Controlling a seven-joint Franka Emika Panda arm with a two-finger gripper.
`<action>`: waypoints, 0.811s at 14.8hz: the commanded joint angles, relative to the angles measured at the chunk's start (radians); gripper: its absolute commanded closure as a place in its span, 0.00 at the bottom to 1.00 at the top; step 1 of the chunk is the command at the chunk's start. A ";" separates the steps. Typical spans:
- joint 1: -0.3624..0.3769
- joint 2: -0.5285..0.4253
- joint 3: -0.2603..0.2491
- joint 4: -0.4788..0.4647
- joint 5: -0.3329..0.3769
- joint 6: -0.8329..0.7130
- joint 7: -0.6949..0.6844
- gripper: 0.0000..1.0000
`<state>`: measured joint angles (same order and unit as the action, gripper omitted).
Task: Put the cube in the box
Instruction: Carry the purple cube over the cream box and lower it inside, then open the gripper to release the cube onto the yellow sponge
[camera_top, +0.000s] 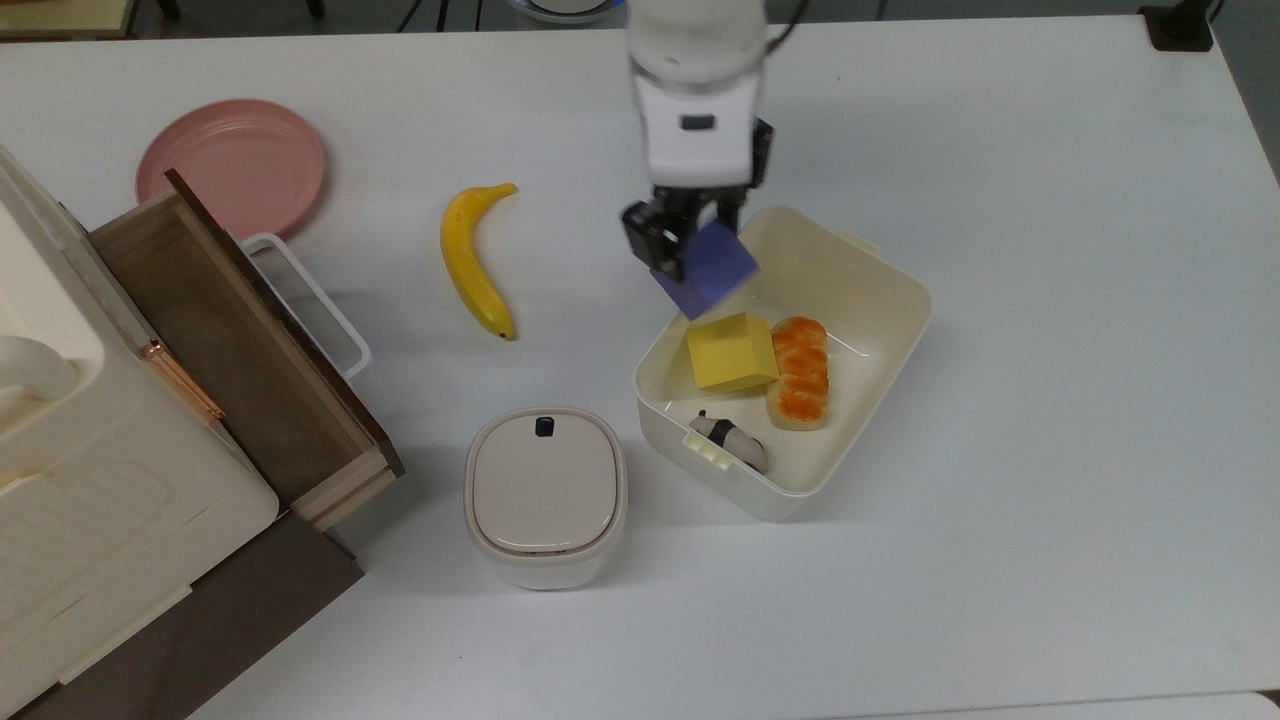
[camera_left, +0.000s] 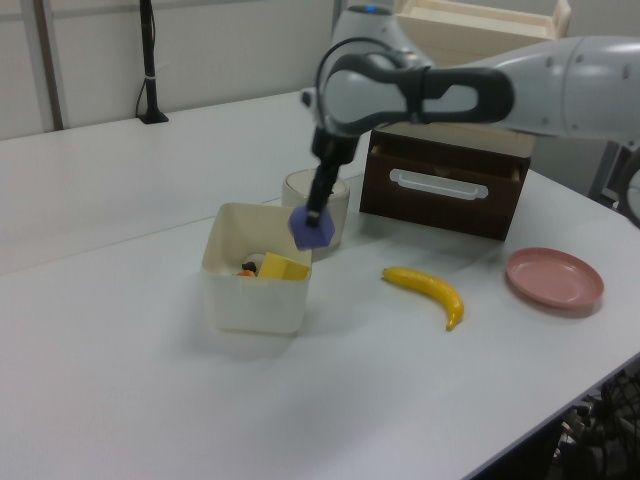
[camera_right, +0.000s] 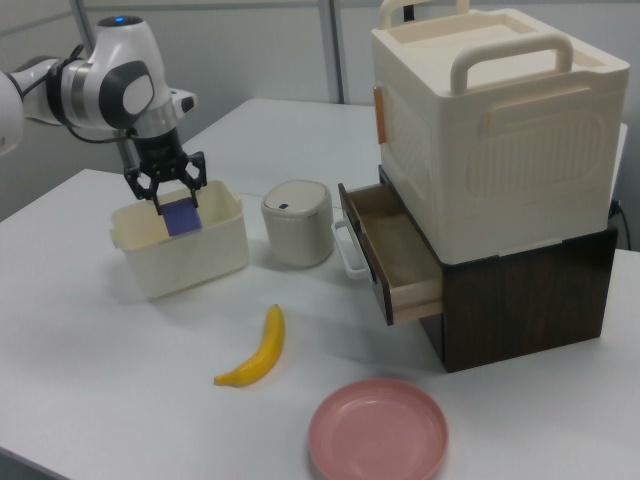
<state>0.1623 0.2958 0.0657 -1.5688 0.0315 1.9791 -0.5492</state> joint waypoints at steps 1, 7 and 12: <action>0.074 0.100 -0.012 0.082 -0.030 0.052 0.115 0.21; 0.080 0.105 -0.012 0.084 -0.038 0.057 0.163 0.00; 0.042 0.027 -0.027 0.076 -0.028 0.005 0.207 0.00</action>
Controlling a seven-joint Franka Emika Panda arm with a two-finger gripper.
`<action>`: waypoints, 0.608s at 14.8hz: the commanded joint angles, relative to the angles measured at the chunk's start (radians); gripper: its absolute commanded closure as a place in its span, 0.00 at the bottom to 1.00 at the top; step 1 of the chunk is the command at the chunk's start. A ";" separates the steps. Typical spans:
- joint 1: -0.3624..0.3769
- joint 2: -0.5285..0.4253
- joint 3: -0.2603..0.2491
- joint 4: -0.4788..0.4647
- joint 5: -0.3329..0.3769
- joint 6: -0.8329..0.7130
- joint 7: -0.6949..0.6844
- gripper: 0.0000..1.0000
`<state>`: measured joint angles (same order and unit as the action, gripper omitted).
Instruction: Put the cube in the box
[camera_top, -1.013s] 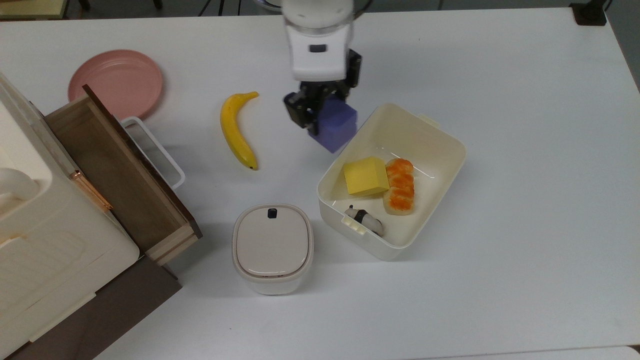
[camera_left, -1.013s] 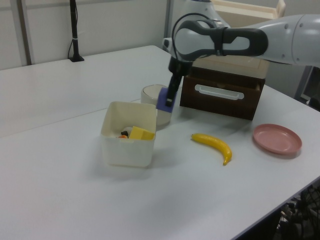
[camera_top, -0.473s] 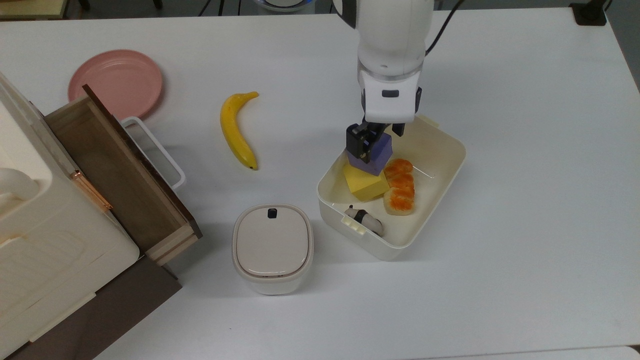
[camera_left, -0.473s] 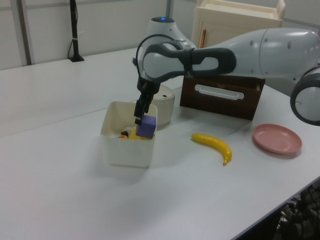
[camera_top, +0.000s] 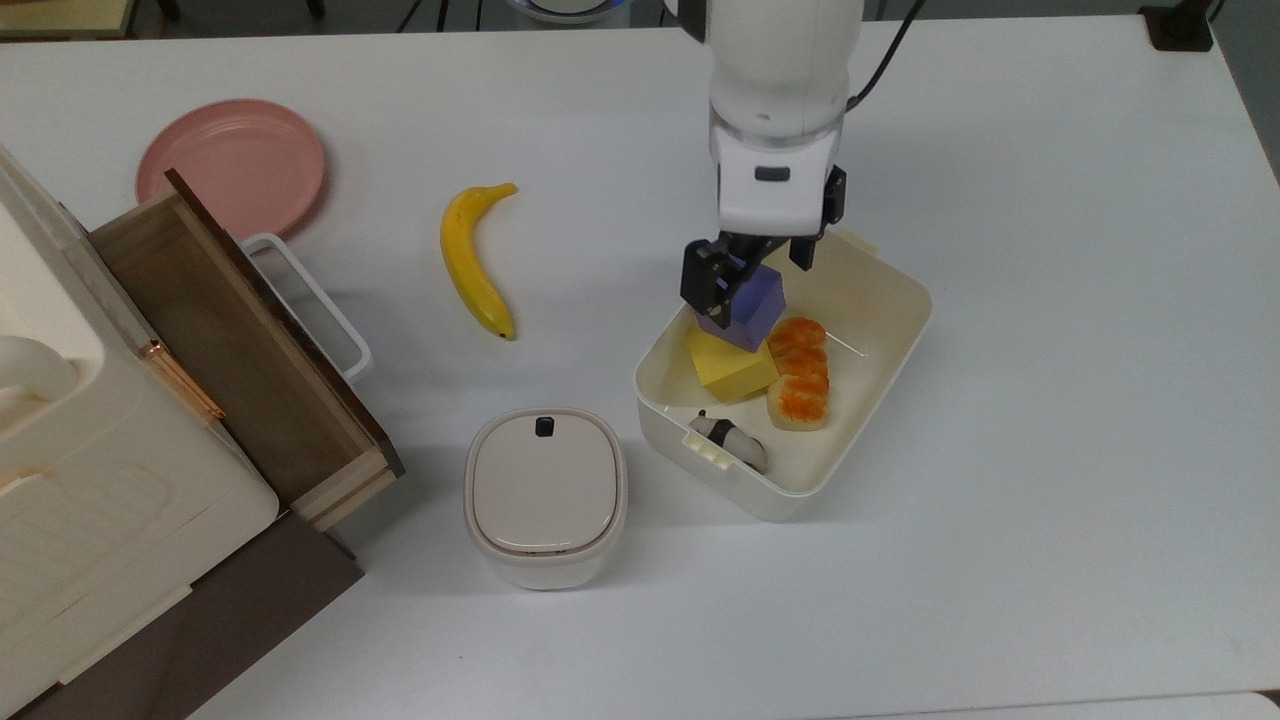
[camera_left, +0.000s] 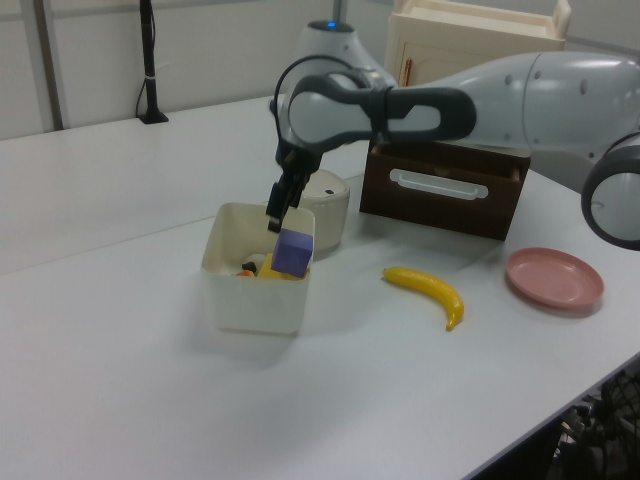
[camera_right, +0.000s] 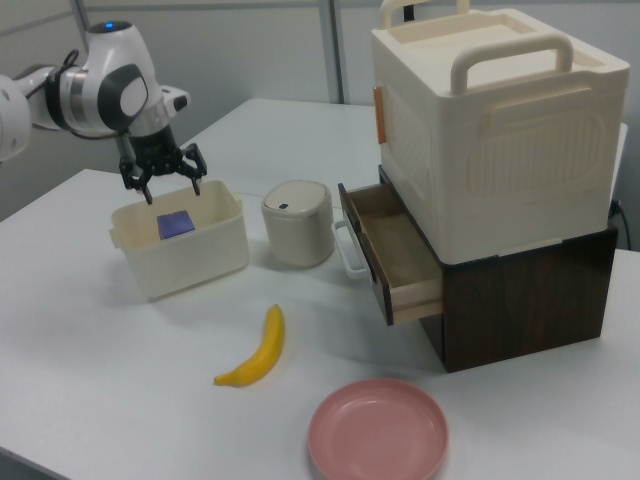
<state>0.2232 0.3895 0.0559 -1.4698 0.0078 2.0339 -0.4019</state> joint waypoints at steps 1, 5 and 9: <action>-0.039 -0.076 -0.019 -0.021 -0.011 -0.093 0.078 0.00; -0.119 -0.122 -0.027 -0.021 -0.014 -0.262 0.104 0.00; -0.172 -0.175 -0.028 -0.023 -0.012 -0.317 0.279 0.00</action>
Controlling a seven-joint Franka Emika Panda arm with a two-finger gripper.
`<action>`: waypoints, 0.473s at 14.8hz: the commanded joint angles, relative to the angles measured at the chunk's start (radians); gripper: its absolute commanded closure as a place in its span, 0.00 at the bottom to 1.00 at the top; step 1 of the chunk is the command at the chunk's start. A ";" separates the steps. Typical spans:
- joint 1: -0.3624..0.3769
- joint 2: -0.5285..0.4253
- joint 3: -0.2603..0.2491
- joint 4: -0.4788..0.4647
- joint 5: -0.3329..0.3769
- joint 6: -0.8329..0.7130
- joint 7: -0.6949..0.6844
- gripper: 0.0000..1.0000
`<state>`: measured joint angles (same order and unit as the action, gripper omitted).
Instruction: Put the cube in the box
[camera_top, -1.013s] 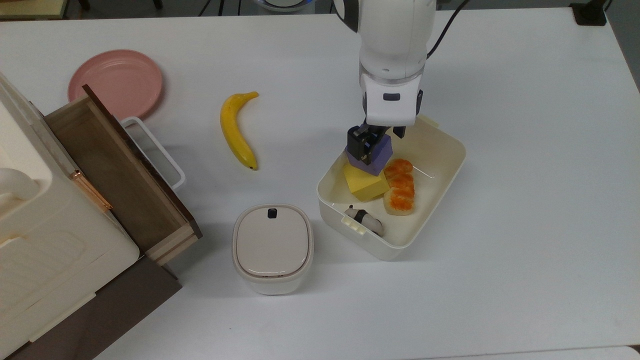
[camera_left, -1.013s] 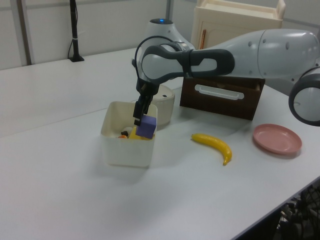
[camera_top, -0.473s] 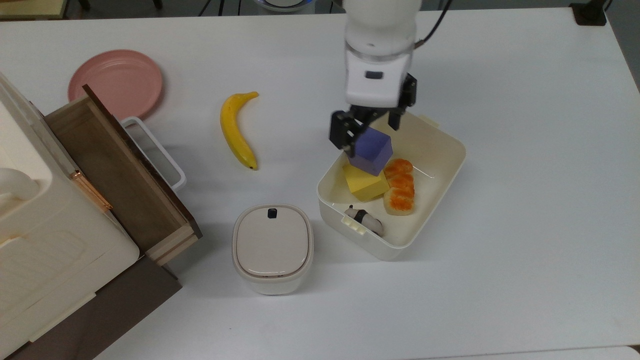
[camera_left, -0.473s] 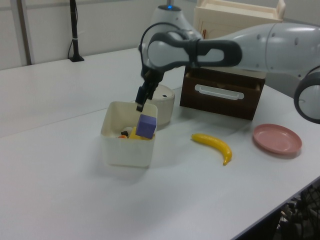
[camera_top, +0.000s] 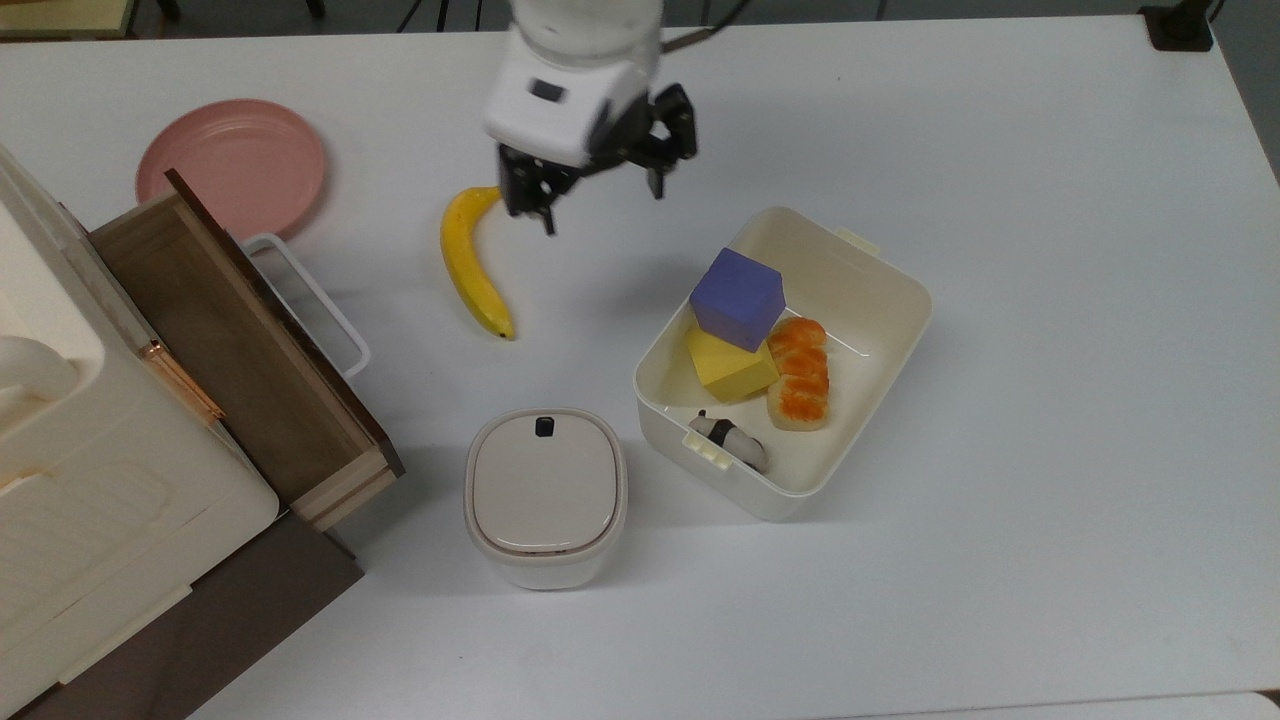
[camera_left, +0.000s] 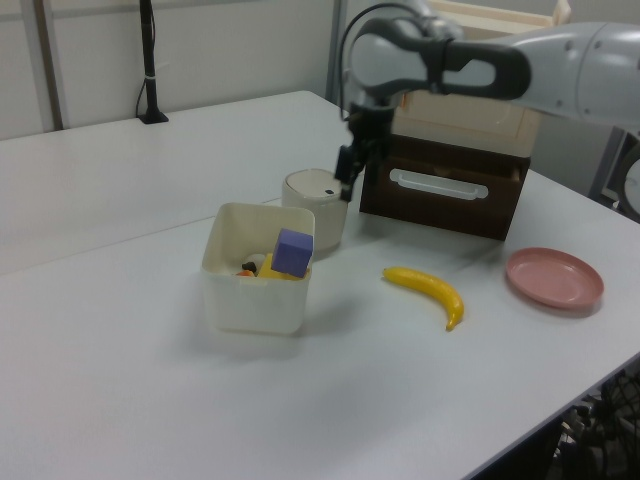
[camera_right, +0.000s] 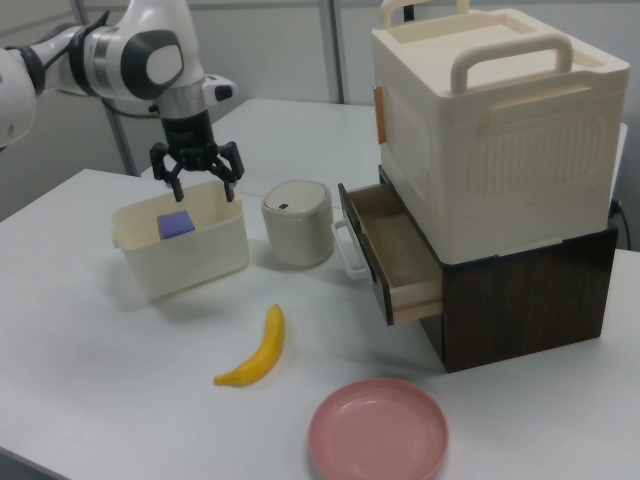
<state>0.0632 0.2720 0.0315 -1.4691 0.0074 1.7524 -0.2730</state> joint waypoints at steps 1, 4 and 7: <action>-0.017 -0.059 -0.005 -0.024 -0.015 -0.034 0.210 0.00; -0.037 -0.063 -0.005 -0.024 -0.017 -0.034 0.247 0.00; -0.054 -0.082 -0.007 -0.020 -0.015 -0.033 0.288 0.00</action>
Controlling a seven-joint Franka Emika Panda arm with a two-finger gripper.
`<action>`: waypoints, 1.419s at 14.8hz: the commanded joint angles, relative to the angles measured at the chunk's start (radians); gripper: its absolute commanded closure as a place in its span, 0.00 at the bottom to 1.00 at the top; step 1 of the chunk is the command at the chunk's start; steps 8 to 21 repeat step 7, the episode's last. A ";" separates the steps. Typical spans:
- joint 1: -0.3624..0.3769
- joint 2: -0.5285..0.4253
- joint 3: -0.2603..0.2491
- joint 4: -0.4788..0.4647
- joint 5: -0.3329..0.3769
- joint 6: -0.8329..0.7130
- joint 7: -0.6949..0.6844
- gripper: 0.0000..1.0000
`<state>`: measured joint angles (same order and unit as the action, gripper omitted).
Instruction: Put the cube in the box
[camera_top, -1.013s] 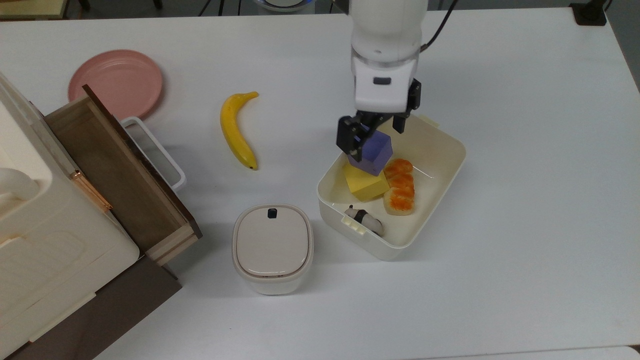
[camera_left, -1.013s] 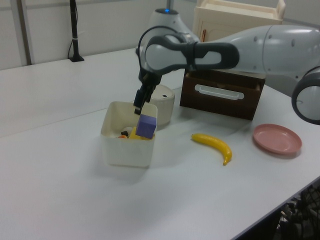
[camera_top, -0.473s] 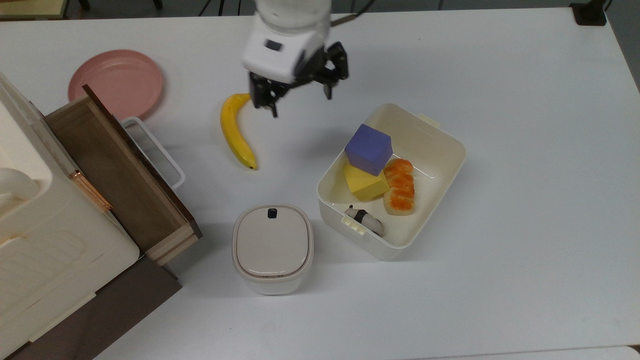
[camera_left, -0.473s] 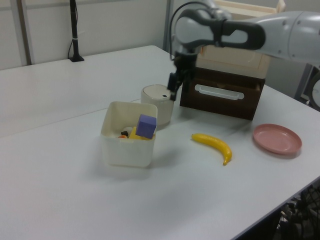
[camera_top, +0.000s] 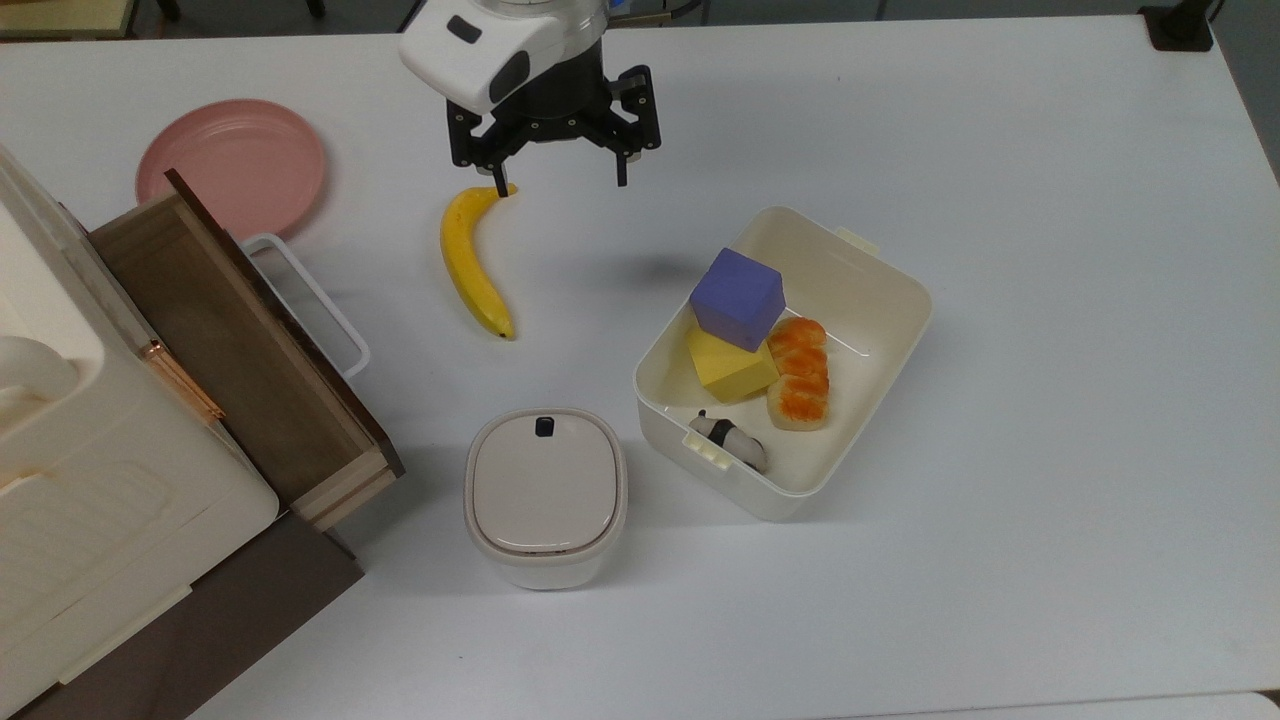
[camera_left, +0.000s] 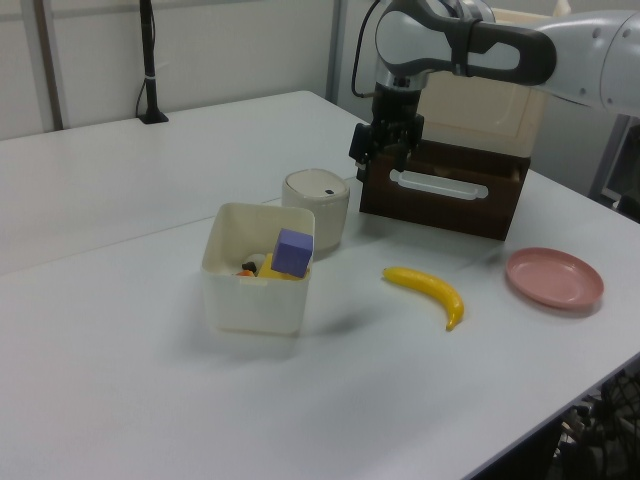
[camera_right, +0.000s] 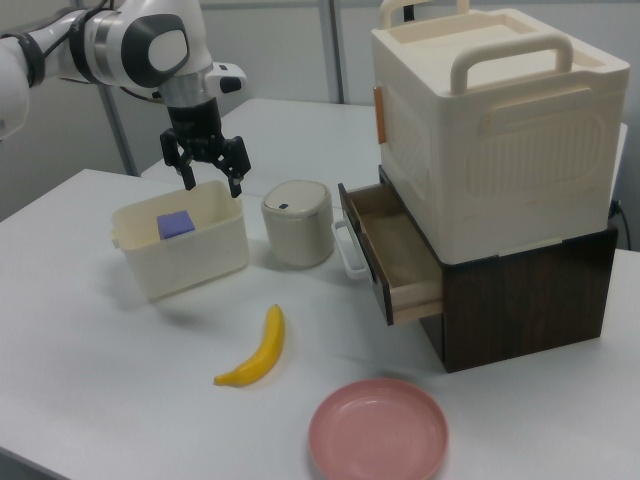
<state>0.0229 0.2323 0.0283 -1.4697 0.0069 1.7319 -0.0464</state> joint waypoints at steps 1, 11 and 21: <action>-0.017 -0.042 -0.004 -0.020 -0.015 -0.011 0.086 0.00; -0.018 -0.041 -0.002 -0.021 -0.016 -0.005 0.102 0.00; -0.018 -0.041 -0.002 -0.021 -0.016 -0.005 0.102 0.00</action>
